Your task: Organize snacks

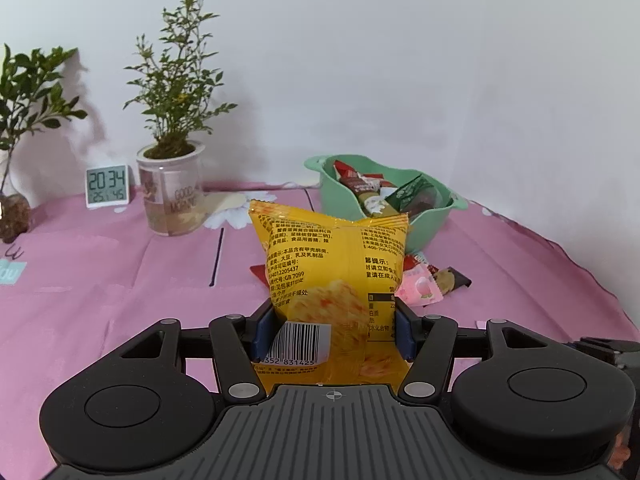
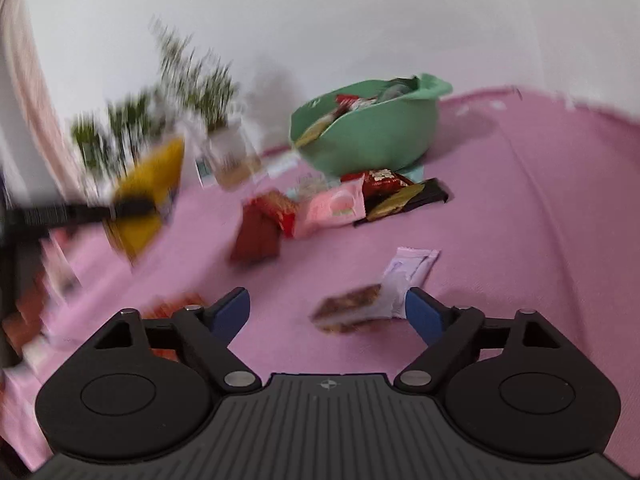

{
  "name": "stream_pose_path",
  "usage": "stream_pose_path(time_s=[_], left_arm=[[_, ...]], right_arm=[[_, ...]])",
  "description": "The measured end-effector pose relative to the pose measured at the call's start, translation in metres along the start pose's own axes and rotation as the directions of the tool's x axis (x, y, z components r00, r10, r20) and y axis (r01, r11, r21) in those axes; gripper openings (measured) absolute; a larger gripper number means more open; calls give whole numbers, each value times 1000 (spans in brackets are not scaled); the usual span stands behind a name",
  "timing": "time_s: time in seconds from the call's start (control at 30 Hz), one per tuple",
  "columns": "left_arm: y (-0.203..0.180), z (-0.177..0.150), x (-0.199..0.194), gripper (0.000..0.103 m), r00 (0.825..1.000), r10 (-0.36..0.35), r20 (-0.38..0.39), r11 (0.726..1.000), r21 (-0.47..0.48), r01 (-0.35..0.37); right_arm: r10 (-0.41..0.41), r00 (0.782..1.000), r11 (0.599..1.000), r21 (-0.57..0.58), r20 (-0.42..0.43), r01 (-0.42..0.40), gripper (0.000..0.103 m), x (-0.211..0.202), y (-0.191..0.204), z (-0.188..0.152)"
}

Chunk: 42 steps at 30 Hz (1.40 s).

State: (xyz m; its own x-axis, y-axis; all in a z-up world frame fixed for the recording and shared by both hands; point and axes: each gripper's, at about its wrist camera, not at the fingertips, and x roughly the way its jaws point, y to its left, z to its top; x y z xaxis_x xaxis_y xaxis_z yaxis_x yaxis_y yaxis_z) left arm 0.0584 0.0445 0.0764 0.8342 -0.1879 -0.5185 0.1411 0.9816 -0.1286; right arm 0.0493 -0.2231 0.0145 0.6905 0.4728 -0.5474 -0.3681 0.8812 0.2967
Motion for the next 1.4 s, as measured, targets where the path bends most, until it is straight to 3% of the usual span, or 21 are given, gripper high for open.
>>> stream_pose_path(time_s=[0.07,0.17,0.33,0.4,0.47,0.73,0.9,1.1,1.27,1.4], left_arm=[[0,-2,-2,103,1000,2,0,1000,-1,-2],[2,-5,-3,103,1000,0,-1,1000,-17,0],[0,-7,-2,103,1000,-6,-15,999,-33,5],[-1,-8,-5,103,1000,1,-8,1000,-19,-1],[0,-8,-8,103,1000,11,1,1000,-8,-11],[7,0,-7,103,1000,7,4,1000,-23,-7],[-3,21,0,103,999,-16,31,1000,21,16],[-18,50,20,103,998,-33,55,996,84,29],[-25,66,43,103,998,-40,51,994,105,35],[-27,77,65,103,998,-48,29,993,106,45]], right_arm=[[-51,998,999,7,-43,52,88,0,4,0],[-42,999,999,18,-23,42,94,-2,11,-3],[-163,986,978,-130,32,166,94,21,29,-9],[-178,984,969,-171,10,177,85,32,32,-6],[-176,984,969,-174,1,174,70,35,31,-3],[-172,983,970,-162,56,179,66,22,28,6],[-136,982,975,-156,128,155,66,13,22,41],[-96,959,973,-178,265,147,67,27,15,100],[-74,949,974,-180,308,135,69,69,8,144],[-79,958,977,-167,277,129,71,112,-2,157]])
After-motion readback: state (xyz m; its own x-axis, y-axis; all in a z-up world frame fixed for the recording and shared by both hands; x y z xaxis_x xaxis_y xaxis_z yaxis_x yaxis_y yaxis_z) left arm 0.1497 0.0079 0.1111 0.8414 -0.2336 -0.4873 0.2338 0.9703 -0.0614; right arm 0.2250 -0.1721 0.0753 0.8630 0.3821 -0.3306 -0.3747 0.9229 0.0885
